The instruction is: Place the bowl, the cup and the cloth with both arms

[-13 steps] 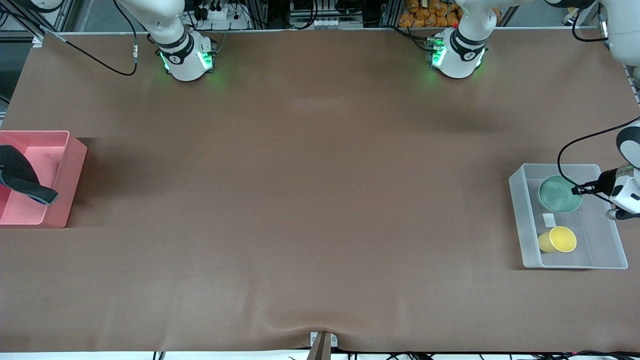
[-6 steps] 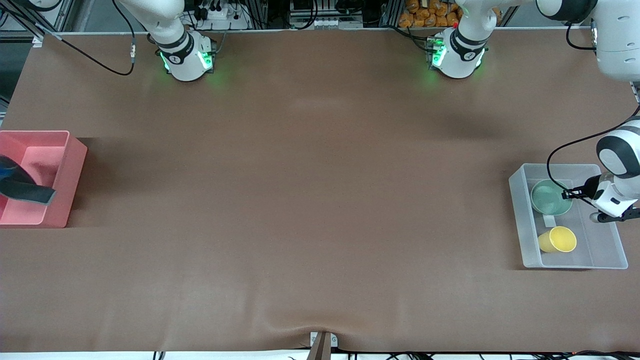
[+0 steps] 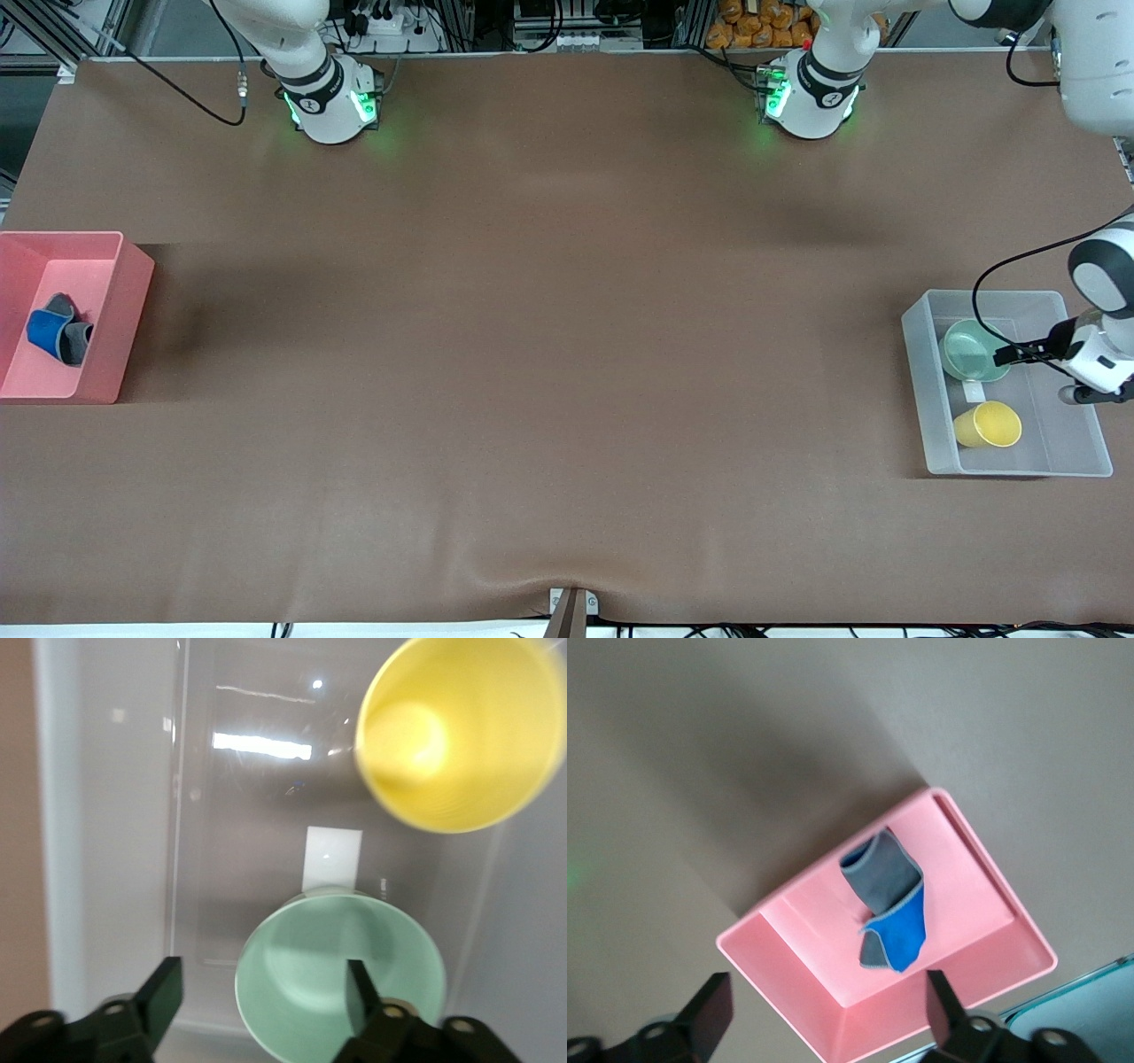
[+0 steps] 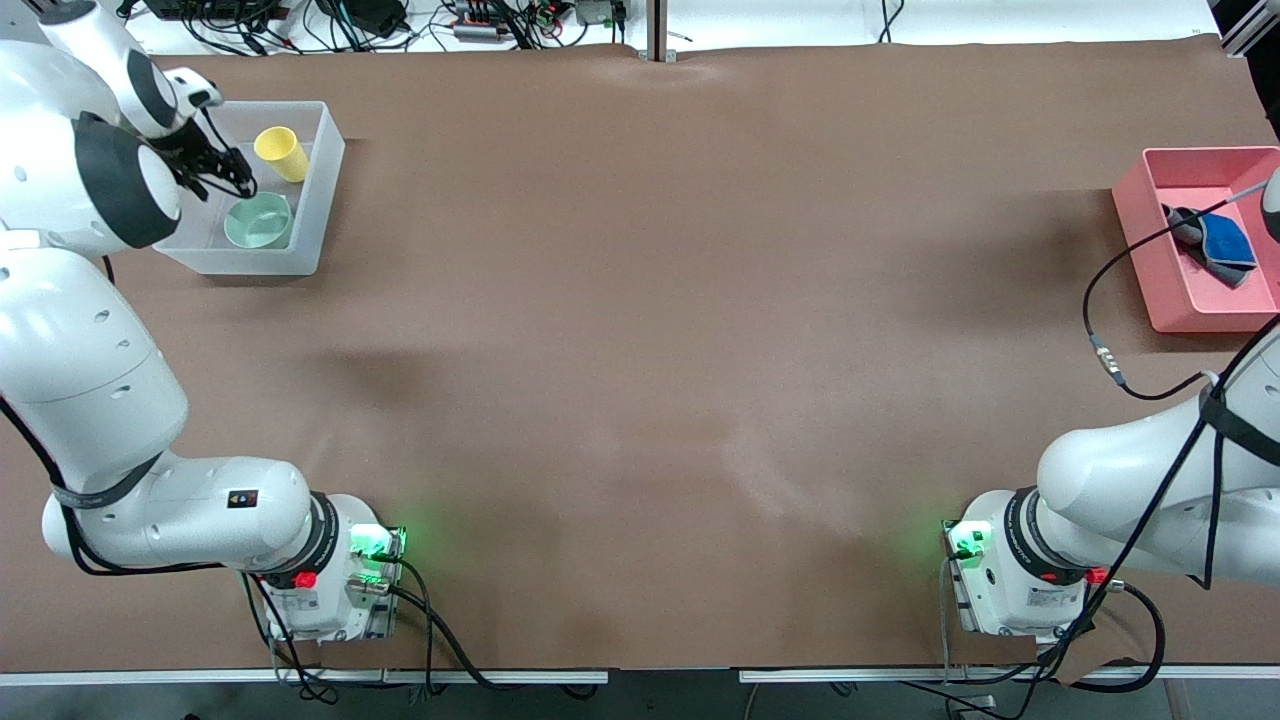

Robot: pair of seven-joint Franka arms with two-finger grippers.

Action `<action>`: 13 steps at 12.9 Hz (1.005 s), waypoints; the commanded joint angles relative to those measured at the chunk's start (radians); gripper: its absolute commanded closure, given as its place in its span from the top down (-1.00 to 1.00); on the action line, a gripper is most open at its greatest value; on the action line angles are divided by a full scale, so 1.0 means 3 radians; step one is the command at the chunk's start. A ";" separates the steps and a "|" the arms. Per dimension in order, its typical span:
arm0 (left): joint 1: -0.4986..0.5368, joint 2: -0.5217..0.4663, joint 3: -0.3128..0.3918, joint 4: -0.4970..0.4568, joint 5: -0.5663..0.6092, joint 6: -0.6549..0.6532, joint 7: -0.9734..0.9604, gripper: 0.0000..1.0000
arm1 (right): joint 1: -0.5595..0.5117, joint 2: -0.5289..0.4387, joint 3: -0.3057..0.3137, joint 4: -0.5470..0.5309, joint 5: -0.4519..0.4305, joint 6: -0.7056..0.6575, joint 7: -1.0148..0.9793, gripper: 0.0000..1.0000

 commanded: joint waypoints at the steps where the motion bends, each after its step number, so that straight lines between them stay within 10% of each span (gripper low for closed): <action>1: -0.0195 -0.0285 0.0041 0.0033 -0.0033 -0.0369 -0.0144 1.00 | 0.0327 -0.0323 0.0003 -0.0058 0.0222 -0.0197 0.0376 1.00; 8: -0.0446 -0.1414 -0.0142 0.0013 0.0340 -0.1555 -0.0708 1.00 | 0.1325 -0.0845 -0.0007 -0.0200 0.0402 -0.0985 0.2986 1.00; 13: -0.0318 -0.2187 -0.0557 -0.0324 0.0642 -0.1797 -0.0856 1.00 | 0.1535 -0.1536 -0.0002 -0.1029 0.0402 -0.0950 0.4579 1.00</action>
